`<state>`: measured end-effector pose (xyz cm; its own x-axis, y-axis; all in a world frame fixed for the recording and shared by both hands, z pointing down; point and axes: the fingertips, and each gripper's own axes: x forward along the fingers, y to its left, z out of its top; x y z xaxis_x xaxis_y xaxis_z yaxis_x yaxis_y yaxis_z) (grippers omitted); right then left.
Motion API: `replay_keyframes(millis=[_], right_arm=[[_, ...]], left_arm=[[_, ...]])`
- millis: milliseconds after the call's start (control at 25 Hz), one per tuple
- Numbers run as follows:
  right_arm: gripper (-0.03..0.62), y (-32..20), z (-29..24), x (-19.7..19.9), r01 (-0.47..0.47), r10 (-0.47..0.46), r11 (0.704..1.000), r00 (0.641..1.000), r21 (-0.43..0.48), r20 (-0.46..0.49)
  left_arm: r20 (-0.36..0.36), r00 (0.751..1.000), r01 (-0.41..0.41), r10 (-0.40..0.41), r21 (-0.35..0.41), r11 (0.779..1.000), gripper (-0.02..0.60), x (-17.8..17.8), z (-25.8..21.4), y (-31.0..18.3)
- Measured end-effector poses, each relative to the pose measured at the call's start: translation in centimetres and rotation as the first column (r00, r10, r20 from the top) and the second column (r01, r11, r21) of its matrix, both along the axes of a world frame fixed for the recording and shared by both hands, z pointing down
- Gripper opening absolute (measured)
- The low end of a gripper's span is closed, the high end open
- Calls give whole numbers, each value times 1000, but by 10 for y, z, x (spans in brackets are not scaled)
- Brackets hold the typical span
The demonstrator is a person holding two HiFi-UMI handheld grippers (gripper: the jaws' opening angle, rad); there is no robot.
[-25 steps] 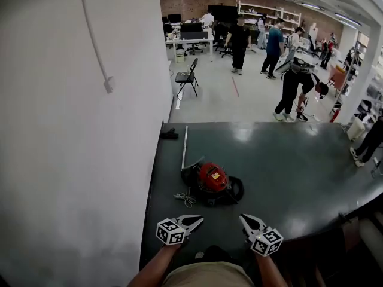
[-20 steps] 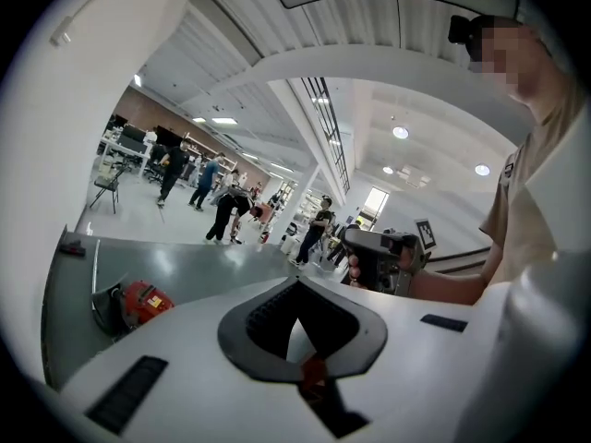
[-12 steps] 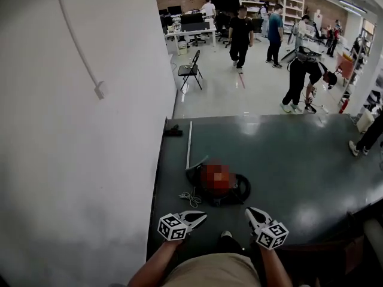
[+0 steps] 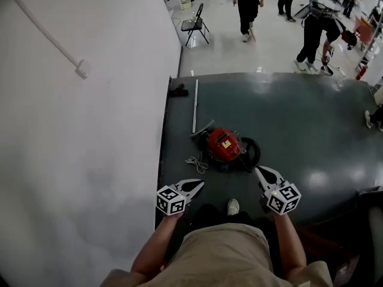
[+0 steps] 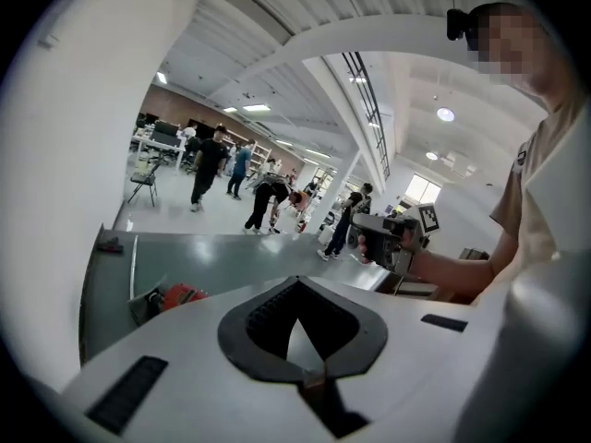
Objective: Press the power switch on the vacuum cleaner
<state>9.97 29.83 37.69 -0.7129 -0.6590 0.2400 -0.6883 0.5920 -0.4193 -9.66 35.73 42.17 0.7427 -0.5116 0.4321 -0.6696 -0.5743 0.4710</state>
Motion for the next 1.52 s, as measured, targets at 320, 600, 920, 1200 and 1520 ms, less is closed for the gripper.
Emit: replay_keyframes(millis=[320,600,920,1200,1520], right_arm=[[9,-77,58,3,-33,28,996,997,-81,-69],[9,-148,130,-21,-84,49,985,974,-148,-221],[9,-218,248,-53,-97,-13,962,916,-254,-400],[9,-258,355,-69,-111,-81,930,868,-351,-489],[9,-269,508,-82,-56,-237,897,777,-439,-583]], left_arm=[[8,999,42,-42,-89,995,3,-7,41,-56],[41,998,-49,54,-121,991,4,-17,79,-150],[104,952,-265,287,-183,947,5,5,155,-244],[110,911,-357,397,-274,893,5,23,235,-273],[117,921,-314,371,-342,886,5,36,340,-302]])
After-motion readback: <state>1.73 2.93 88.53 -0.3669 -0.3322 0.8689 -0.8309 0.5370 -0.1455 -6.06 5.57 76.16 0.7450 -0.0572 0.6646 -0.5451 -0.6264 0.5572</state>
